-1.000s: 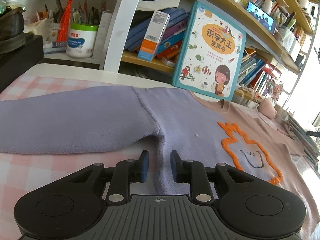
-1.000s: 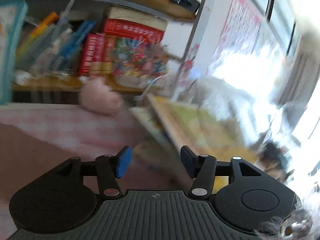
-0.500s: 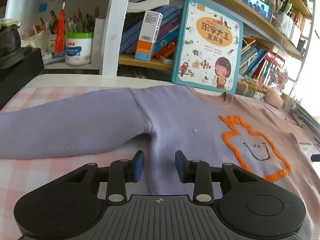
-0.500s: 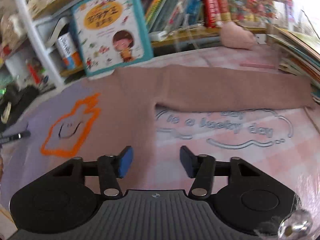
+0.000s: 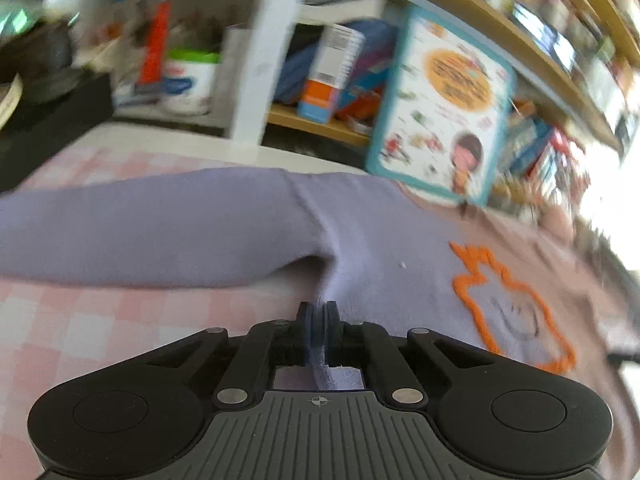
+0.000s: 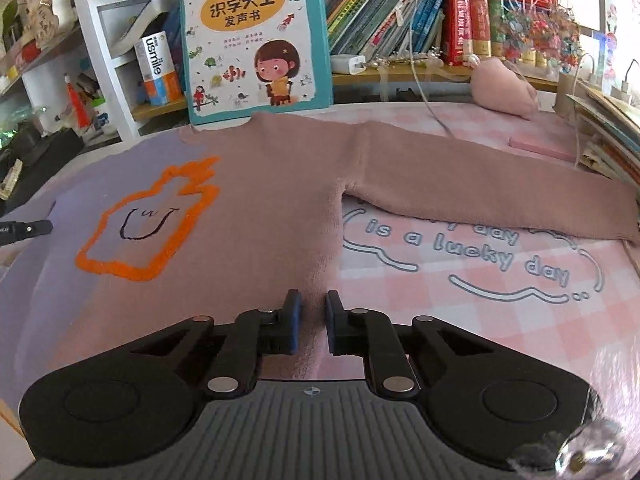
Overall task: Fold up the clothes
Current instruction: 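Pinch and tug the lavender hem with the left tool to smooth it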
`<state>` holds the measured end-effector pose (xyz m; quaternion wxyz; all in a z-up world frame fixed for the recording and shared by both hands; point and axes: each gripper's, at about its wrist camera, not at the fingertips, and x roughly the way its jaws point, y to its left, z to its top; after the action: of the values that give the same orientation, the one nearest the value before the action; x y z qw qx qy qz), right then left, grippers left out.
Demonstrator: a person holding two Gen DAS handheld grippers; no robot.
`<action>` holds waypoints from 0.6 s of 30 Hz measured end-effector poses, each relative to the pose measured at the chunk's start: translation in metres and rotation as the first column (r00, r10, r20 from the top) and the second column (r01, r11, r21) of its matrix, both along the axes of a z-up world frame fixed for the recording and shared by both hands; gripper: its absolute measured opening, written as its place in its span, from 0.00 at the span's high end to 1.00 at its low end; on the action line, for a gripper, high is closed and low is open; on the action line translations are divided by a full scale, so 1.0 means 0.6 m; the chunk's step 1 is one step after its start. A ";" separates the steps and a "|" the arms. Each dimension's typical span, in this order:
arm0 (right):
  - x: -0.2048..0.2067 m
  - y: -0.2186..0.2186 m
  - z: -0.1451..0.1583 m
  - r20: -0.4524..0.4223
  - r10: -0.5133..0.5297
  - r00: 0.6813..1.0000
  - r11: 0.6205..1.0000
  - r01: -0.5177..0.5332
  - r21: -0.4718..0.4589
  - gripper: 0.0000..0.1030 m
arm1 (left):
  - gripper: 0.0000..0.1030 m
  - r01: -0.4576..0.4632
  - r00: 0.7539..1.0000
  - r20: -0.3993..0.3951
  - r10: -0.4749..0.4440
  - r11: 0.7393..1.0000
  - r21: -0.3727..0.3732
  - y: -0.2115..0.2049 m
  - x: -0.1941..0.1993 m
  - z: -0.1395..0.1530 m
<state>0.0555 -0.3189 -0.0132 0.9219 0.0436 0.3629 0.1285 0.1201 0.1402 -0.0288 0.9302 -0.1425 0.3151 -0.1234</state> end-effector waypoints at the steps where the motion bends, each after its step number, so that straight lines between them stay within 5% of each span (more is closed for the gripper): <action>1: 0.001 0.001 -0.001 0.004 0.001 1.000 1.000 -0.001 -0.001 0.89 | 0.96 0.001 1.000 -0.004 -0.001 1.000 -0.007 0.003 0.000 0.000; 6: -0.001 -0.001 -0.003 0.004 -0.002 1.000 1.000 0.002 0.017 0.87 | 0.91 0.009 1.000 -0.012 -0.009 0.999 0.031 -0.004 -0.018 0.006; 18: -0.068 0.002 0.000 -0.007 0.005 1.000 0.998 -0.004 0.066 0.75 | 0.87 0.023 0.997 -0.068 -0.025 0.999 -0.025 -0.004 -0.111 0.015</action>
<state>0.0145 -0.3177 -0.0131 0.9183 0.0737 0.3620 0.1423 0.0534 0.1379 -0.0198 0.9155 -0.1542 0.3468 -0.1334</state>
